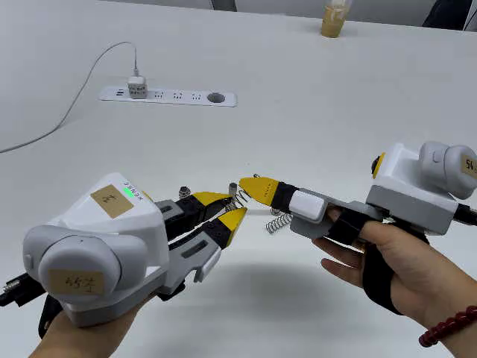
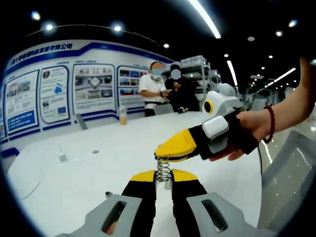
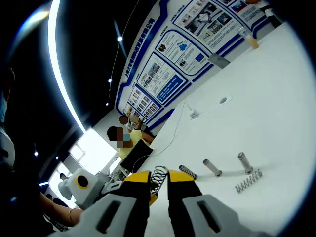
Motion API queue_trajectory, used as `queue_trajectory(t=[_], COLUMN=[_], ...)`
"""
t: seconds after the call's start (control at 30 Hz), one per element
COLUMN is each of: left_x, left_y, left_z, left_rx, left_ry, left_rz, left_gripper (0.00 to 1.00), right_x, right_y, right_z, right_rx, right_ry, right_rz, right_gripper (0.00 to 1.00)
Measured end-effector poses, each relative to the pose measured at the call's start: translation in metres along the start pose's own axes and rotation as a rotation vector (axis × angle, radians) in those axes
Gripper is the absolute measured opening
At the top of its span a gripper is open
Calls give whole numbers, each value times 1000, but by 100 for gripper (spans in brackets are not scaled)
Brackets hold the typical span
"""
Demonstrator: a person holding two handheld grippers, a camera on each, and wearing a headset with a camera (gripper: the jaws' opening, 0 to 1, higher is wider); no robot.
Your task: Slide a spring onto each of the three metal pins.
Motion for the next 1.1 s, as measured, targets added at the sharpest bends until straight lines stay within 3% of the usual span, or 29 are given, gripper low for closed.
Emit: queue_trajectory(t=[0.27,0.33,0.47,0.83,1.1], left_x=[-2,-3,-6,-25,-34], left_y=[-1,-1,-1,-2,-3], left_z=[1,2,1,-1,-5], left_rx=[12,18,16,24,40], left_ry=[-23,-39,-58,-142,-162], left_rz=[5,11,12,-25,-38], left_gripper=[11,12,16,26,32], right_x=[1,2,3,11,14], right_y=[-6,-3,-3,6,11], right_z=[1,1,2,6,11], right_rx=[6,-22,-32,-92,-127], right_ry=[4,7,-1,5,-9], right_rz=[-42,-90,-111,-303,-425], right_gripper=[12,11,11,11,11])
Point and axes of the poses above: the centre of the closed fingertips' face, and the gripper's own axes: z roughly forward along the fingers, y roughly to its right, x roughly out of its top, the point moved 3 cm from there along -z, roughly backward along the fingers, and after that the axes turned 5 degrees about -y, right-handed, at the moved point
